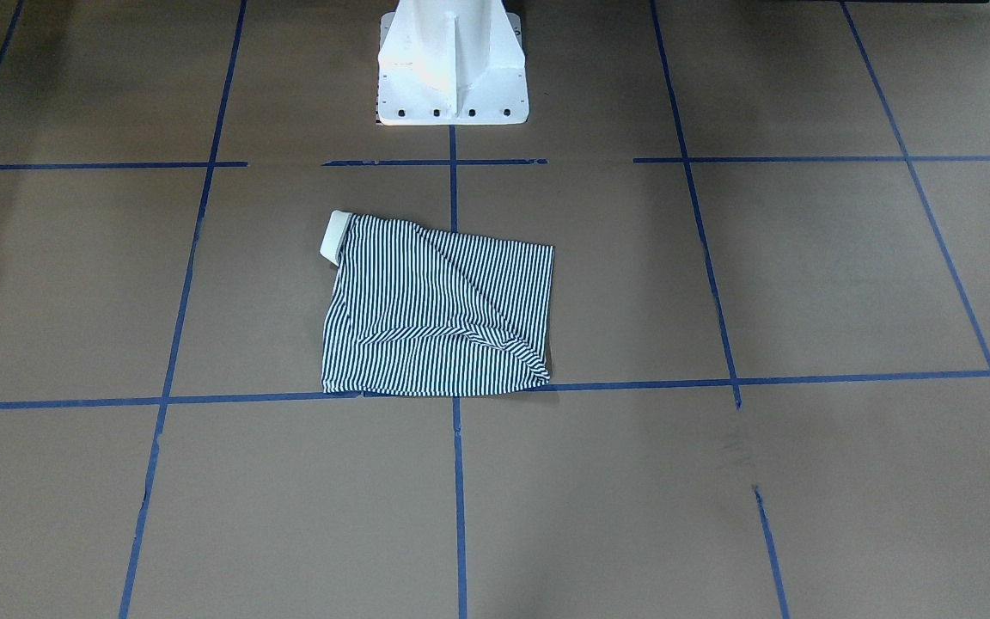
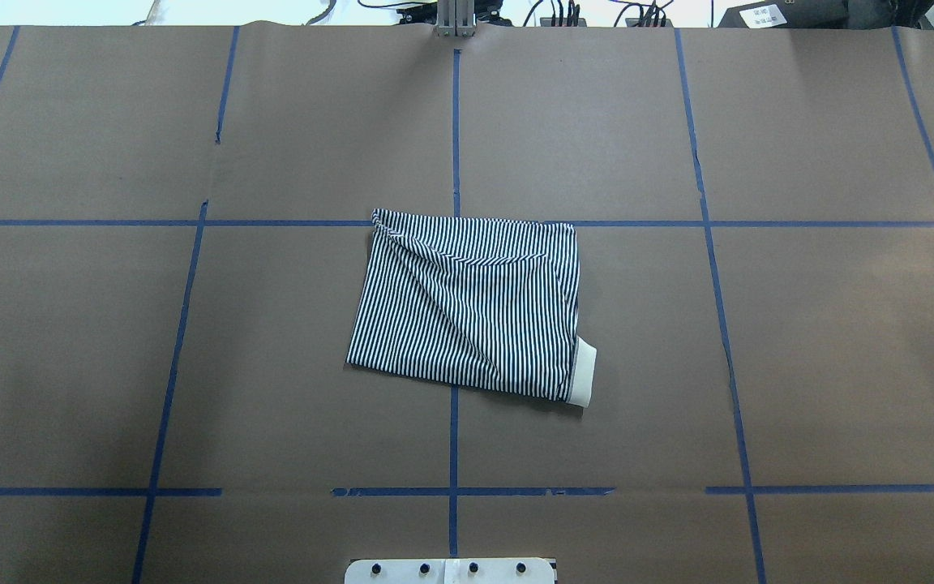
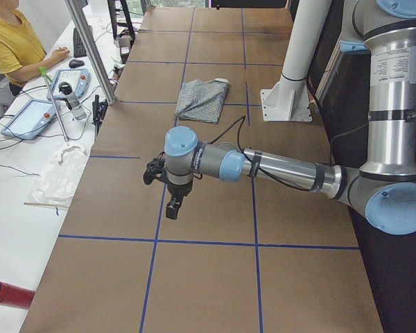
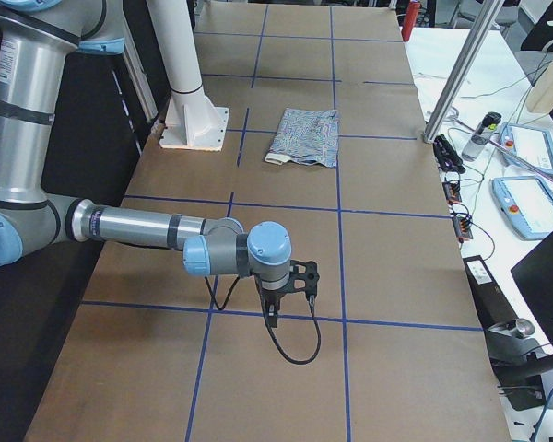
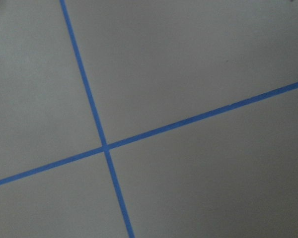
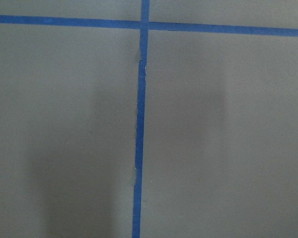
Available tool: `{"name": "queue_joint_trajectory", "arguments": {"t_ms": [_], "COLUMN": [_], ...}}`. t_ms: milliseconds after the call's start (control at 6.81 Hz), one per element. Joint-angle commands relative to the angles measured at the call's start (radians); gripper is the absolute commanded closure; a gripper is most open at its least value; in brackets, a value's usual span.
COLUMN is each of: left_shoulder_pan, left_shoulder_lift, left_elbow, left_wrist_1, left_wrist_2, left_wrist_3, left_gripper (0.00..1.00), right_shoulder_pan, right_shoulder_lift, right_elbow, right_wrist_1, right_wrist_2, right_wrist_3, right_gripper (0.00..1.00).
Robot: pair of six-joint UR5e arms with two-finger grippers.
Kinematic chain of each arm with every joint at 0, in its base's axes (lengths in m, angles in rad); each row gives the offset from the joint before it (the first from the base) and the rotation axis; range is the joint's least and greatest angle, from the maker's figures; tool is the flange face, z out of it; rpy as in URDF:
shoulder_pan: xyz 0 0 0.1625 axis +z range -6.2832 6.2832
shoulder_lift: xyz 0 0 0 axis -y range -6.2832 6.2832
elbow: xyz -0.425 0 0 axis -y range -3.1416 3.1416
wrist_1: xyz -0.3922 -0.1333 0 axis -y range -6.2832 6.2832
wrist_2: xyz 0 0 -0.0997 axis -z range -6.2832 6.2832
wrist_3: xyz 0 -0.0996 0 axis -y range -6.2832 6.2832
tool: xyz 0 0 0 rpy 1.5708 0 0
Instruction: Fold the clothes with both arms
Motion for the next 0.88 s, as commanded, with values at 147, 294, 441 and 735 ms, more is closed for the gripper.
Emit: {"name": "queue_joint_trajectory", "arguments": {"t_ms": [147, 294, 441, 735], "left_shoulder_pan": [-0.086, -0.083, -0.083, -0.083], "left_shoulder_lift": [0.019, 0.001, -0.013, -0.004], "left_elbow": [0.149, 0.146, 0.136, 0.082], "left_wrist_1": [0.013, 0.028, 0.032, 0.016], "left_wrist_2": [-0.020, -0.020, -0.020, -0.016], "left_wrist_3": [0.167, 0.166, 0.166, 0.169], "left_gripper": [0.00, 0.00, 0.00, 0.00], "right_shoulder_pan": [0.007, 0.007, 0.007, 0.005], "right_shoulder_lift": [-0.008, -0.011, -0.017, -0.017], "right_elbow": [0.106, 0.098, 0.095, 0.095], "right_wrist_1": [-0.159, -0.159, -0.159, -0.156], "right_wrist_2": [-0.029, -0.032, -0.035, -0.038], "right_wrist_3": [-0.007, -0.007, -0.007, -0.007], "right_gripper": [0.00, 0.00, 0.00, 0.00]}}
